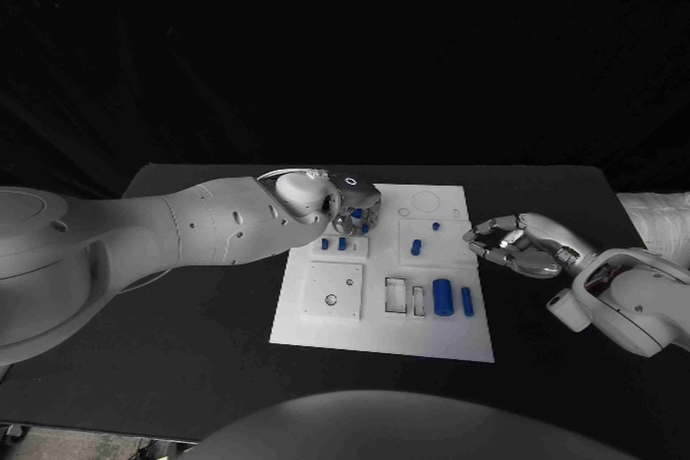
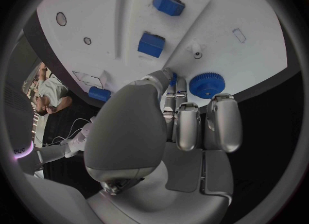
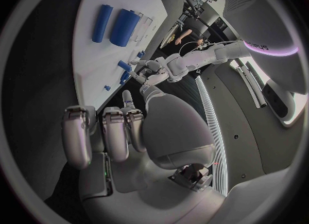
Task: Assemble the parts on the task board
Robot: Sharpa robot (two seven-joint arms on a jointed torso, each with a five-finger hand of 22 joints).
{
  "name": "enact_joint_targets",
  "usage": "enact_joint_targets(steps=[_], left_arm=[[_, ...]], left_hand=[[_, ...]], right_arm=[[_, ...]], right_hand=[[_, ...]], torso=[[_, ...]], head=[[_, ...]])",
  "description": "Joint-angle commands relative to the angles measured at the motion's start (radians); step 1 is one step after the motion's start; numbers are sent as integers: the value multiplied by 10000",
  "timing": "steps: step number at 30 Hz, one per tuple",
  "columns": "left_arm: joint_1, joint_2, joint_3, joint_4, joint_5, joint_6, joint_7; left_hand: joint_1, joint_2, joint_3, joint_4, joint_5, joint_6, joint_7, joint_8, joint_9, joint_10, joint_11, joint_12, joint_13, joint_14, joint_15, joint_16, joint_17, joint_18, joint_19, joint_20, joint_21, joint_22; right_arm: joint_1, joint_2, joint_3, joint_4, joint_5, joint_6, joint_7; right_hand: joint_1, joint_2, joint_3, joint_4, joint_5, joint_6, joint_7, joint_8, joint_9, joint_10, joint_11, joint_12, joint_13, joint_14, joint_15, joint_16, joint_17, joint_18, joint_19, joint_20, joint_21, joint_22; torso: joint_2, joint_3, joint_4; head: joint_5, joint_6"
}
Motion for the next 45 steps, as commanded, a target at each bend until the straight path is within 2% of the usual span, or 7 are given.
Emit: enact_joint_targets(steps=[1,13,21,25,30,35,45], left_arm=[[-49,41,-3,-39,55,-125,132],[-88,-65,-2,53,5,-1001,97],[-84,-507,23,549,147,-1930,-120],[-6,-833,63,875,203,-1939,-191],[234,-1306,100,1304,228,-1852,-260],[431,-1747,52,1675,282,-1537,-452],[456,-2154,-17,1932,926,-1024,-692]], left_hand=[[98,56,51,-101,53,117,-20,98,22,148,-12,83,43,400,8,-49,-8,-7,68,32,-33,2018],[260,360,-77,-522,321,920,127,544,169,786,0,417,290,424,8,-42,-73,-20,104,20,12,2033],[193,388,-170,-563,193,1247,241,656,211,1043,62,418,301,449,32,-80,-160,-3,83,38,-80,2006],[188,381,-172,-564,189,1274,268,659,212,1071,77,407,299,451,40,-87,-175,-2,81,43,-88,2003],[189,371,-172,-566,182,1293,279,660,212,1094,83,400,298,450,48,-99,-196,3,72,48,-114,1996],[163,351,-171,-534,66,1285,274,625,195,1069,83,314,267,444,68,-124,-238,13,48,66,-179,1979],[169,365,-143,-488,-97,1159,315,497,137,1060,129,169,209,420,84,-192,-357,23,30,84,-238,1966]], right_arm=[[-1,-6,-1,8,-25,181,-17],[-1,17,-1,-21,-23,196,-35],[-2,-19,-1,-33,-22,154,-11],[-4,-26,-1,-52,-22,174,-23],[-6,-12,-2,-75,-22,211,-49],[-10,1,-2,-88,-22,256,-77],[-45,44,-3,-137,-23,308,-74]], right_hand=[[-43,-39,39,-3,56,43,-16,63,15,1112,-31,26,2608,1024,53,34,2630,6,121,29,-63,2234],[-43,-39,42,-1,58,39,-15,61,14,1112,-31,26,2608,1024,54,34,2630,9,112,29,-72,2230],[-43,-42,43,-1,58,34,-14,58,13,1112,-31,26,2608,1024,54,34,2630,10,110,29,-74,2229],[-43,-42,43,-1,58,34,-14,58,13,1112,-31,26,2608,1024,54,34,2630,10,110,29,-74,2229],[-41,-47,44,-3,59,30,-13,56,12,1112,-30,26,2608,1024,54,34,2630,8,116,29,-68,2232],[-38,-50,46,-5,59,29,-13,56,12,1112,-30,26,2608,1024,54,34,2630,9,112,29,-72,2230],[-26,-65,49,-17,63,27,-14,55,12,1112,-30,26,2608,1024,55,34,2630,8,114,29,-70,2231]], torso=[[4,1,-2],[-8,1,3],[-15,1,13],[-16,2,9],[-8,2,7],[-6,3,5],[12,1,-1]], head=[[-39,0],[-43,0],[-43,0],[-18,0],[-16,0],[53,0],[108,0]])
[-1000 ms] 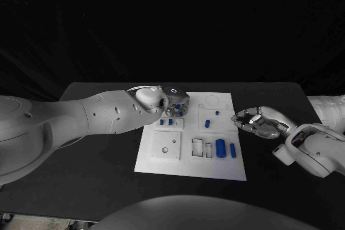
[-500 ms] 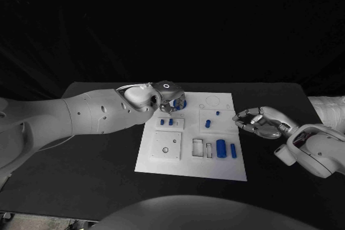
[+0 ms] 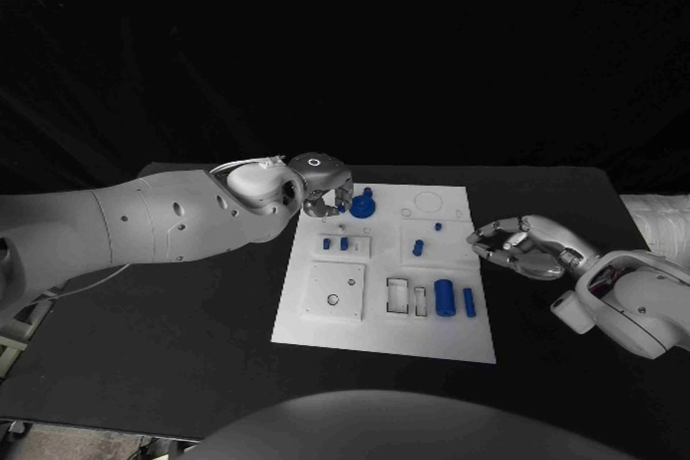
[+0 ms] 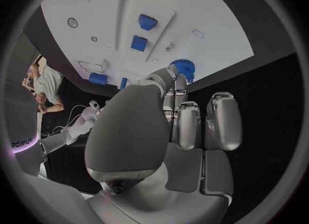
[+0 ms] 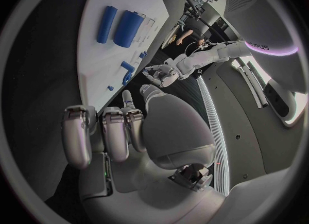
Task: Assemble the parts on the task board
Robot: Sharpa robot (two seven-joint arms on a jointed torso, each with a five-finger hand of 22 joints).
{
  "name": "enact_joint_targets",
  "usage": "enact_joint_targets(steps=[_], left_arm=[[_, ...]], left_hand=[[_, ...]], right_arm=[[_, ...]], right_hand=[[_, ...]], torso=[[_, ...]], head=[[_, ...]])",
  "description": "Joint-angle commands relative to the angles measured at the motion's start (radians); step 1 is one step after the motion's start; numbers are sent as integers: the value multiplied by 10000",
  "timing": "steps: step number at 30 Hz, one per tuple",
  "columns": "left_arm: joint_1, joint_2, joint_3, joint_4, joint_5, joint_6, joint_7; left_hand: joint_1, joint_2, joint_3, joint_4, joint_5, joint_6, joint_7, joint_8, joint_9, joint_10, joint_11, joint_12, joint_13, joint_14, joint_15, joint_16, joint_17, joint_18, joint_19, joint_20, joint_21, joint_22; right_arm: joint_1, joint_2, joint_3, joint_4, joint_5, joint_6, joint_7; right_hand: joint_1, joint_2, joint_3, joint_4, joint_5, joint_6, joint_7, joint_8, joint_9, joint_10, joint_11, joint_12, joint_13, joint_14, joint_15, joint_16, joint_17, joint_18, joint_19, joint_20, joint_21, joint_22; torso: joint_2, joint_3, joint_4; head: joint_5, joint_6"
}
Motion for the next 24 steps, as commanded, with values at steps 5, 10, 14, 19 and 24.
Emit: enact_joint_targets(steps=[5,10,14,19,24], left_arm=[[-32,-95,-16,55,505,443,-271],[-86,-88,-23,7,639,464,-328],[-150,-50,-24,-57,681,459,-326],[-248,30,-25,-174,711,518,-289],[-331,117,-25,-287,731,641,-252]], left_hand=[[-13,54,19,54,-65,-69,64,-83,-4,25,25,-85,-22,412,88,-88,-57,22,67,52,-50,1968],[14,35,41,65,-82,-204,38,-197,-61,9,19,-172,-58,393,86,-140,-152,32,51,57,-98,1957],[21,26,47,70,-90,-247,35,-235,-80,11,18,-197,-70,393,82,-147,-166,34,50,57,-106,1956],[23,24,51,74,-95,-266,36,-253,-90,6,20,-214,-77,391,81,-152,-177,37,44,57,-120,1952],[26,28,56,78,-98,-276,39,-264,-96,3,22,-225,-82,386,81,-165,-201,40,37,57,-139,1948]], right_arm=[[-24,33,-1,-29,-27,199,2],[-27,54,-1,-48,-27,205,-3],[-28,59,-1,-51,-27,226,-10],[-29,60,-1,-48,-27,225,-13],[-30,64,-1,-47,-27,218,-15]], right_hand=[[-26,-65,50,-17,63,27,-14,55,12,1112,-30,26,2605,1024,55,34,2633,8,114,29,-31,2235],[-20,-67,53,-21,66,29,-15,57,13,1112,-30,26,2605,1024,55,34,2633,9,112,29,-33,2234],[-16,-69,56,-24,67,30,-15,57,13,1112,-30,26,2605,1024,55,34,2633,9,110,29,-35,2233],[-16,-69,56,-24,67,30,-15,57,13,1112,-30,26,2605,1024,55,34,2633,9,110,29,-35,2233],[-16,-69,56,-24,67,30,-15,57,13,1112,-30,26,2605,1024,55,34,2633,9,110,29,-35,2233]], torso=[[3,0,-4],[-3,-1,-11],[-5,-1,-6],[0,-1,-4],[2,-1,-3]], head=[[28,0],[33,0],[35,0],[47,0],[58,0]])
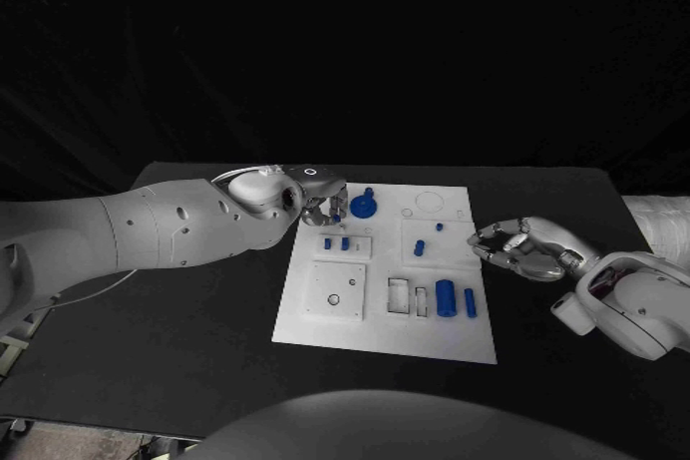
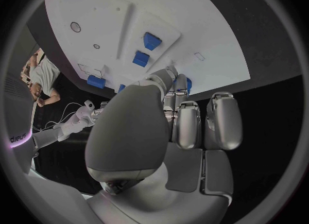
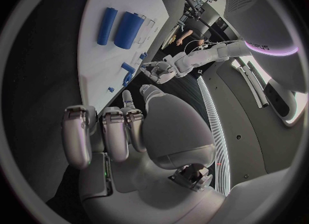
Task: Assemble the parts on the task board
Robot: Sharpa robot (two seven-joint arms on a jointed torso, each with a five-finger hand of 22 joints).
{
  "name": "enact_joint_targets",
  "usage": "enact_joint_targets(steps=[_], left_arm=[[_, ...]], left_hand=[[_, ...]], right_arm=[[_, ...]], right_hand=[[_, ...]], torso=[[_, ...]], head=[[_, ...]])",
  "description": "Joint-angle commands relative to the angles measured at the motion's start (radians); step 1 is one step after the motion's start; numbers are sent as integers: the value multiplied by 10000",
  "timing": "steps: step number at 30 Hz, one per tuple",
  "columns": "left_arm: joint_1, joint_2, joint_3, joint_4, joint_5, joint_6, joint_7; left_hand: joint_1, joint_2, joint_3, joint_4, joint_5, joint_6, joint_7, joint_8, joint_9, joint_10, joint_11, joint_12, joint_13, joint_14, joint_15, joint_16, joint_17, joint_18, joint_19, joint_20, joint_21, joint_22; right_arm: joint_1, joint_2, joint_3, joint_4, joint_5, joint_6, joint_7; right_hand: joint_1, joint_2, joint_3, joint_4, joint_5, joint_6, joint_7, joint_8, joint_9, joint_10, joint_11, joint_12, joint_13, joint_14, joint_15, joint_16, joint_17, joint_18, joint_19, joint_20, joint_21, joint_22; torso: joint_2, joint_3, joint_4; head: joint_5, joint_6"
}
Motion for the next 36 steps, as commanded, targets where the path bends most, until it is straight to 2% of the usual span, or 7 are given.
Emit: enact_joint_targets(steps=[1,23,31,36], left_arm=[[-43,60,3,-44,112,284,15],[-122,299,4,-210,151,415,144],[-123,294,4,-206,182,457,135],[-123,301,4,-235,186,704,23]], left_hand=[[26,32,25,45,-40,-52,11,-52,-10,4,22,-63,-17,385,81,-60,-21,41,34,57,-41,1946],[62,43,45,42,-43,-140,26,-143,-61,15,38,-132,-45,298,80,-250,-336,76,-40,58,-223,1899],[69,45,48,41,-41,-154,27,-157,-69,24,39,-138,-47,283,81,-287,-397,82,-55,58,-257,1889],[91,39,53,27,-36,-169,22,-178,-82,28,40,-157,-54,252,86,-349,-496,97,-89,61,-337,1869]], right_arm=[[-9,12,-1,8,-27,153,5],[-9,39,-1,1,-27,170,-22],[-9,54,-1,-15,-27,179,-40],[-9,64,-1,-21,-27,179,-45]], right_hand=[[-9,-68,61,-28,71,31,-16,58,14,1112,-30,26,2603,1024,55,34,2635,11,106,29,-39,2233],[19,-73,79,-46,80,36,-16,62,16,1112,-31,26,2603,1024,55,34,2635,13,99,29,-46,2230],[24,-70,85,-46,81,38,-15,64,16,1112,-30,26,2603,1024,55,34,2635,15,91,29,-54,2227],[24,-70,85,-46,81,38,-15,64,16,1112,-30,26,2603,1024,55,34,2635,15,91,29,-54,2227]], torso=[[1,0,-1],[8,0,-2],[-8,1,2],[-4,2,0]], head=[[17,0],[-22,0],[8,0],[19,0]])
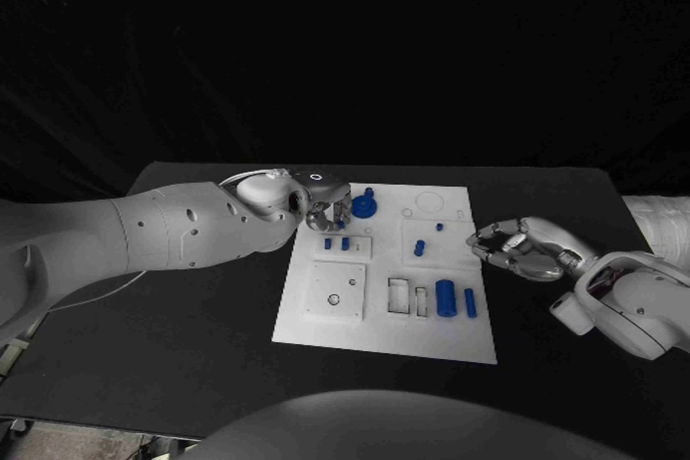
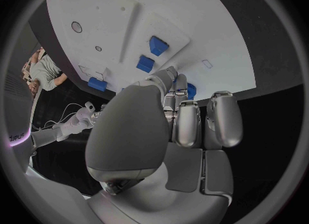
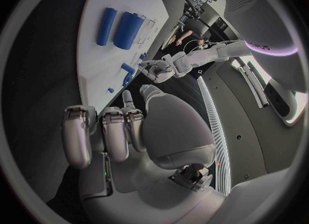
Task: Assemble the parts on the task board
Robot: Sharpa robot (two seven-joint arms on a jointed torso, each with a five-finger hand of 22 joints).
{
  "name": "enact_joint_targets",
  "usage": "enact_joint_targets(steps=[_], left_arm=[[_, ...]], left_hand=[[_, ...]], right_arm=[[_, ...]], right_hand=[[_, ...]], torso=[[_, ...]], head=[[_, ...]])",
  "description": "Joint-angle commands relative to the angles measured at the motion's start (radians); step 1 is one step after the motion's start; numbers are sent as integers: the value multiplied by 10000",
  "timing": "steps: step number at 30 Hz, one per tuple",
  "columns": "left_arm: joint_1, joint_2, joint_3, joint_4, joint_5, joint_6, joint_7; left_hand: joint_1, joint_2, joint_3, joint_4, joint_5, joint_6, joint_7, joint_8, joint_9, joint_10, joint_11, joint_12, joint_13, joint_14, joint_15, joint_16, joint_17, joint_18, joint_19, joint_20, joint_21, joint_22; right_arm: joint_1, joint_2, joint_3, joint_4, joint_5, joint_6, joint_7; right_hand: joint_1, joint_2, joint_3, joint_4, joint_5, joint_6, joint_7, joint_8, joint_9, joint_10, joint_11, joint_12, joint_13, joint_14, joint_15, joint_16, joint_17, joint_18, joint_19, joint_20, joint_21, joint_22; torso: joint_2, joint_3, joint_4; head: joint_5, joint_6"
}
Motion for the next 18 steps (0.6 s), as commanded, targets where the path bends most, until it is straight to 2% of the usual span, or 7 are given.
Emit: enact_joint_targets(steps=[1,5,12,14,18], left_arm=[[-8,25,-1,-21,44,411,-65],[-8,38,-1,-54,16,657,-180],[-25,77,-1,-88,-71,1010,-350],[-39,81,-1,-100,-94,1030,-365],[-55,73,-1,-110,-113,973,-344]], left_hand=[[97,37,27,-4,-34,-72,-21,-58,-24,25,37,-78,-23,241,88,-67,-76,99,-62,27,-96,1865],[96,9,22,-1,-45,-162,-39,-127,-62,-22,42,-144,-48,169,97,-206,-295,121,-123,34,-225,1833],[26,-80,25,97,-277,-990,-249,-524,-277,-333,28,-416,-153,-89,118,-622,-929,239,-450,55,-912,1664],[23,-116,41,134,-336,-1360,-436,-662,-365,-366,82,-460,-167,-125,153,-664,-1002,243,-478,75,-971,1656],[-11,-147,44,209,-449,-1664,-545,-699,-437,-396,122,-503,-181,-196,182,-776,-1198,269,-549,102,-1146,1619]], right_arm=[[-8,13,-1,1,-27,155,-9],[-8,10,-1,5,-27,154,-8],[-8,-9,-1,7,-27,179,-17],[-8,-17,-1,11,-28,176,-17],[-8,-31,-1,15,-28,182,-27]], right_hand=[[24,-70,57,-18,41,38,-15,64,16,1112,-30,26,2602,1024,55,35,2628,15,91,29,-54,2221],[24,-70,57,-18,41,38,-15,64,16,1112,-30,26,2602,1024,55,35,2628,15,91,29,-54,2221],[30,-65,65,-18,41,42,-14,66,17,1112,-29,26,2602,1024,55,35,2628,16,86,29,-59,2219],[32,-64,67,-19,41,47,-14,69,18,1112,-28,26,2602,1024,55,35,2628,15,90,29,-55,2221],[40,-62,74,-22,41,63,-14,78,22,1112,-27,26,2602,1024,56,35,2628,15,89,29,-56,2221]], torso=[[0,3,1],[7,1,-3],[2,1,-3],[0,2,-4],[3,3,2]], head=[[9,0],[11,0],[12,0],[14,0],[3,0]])
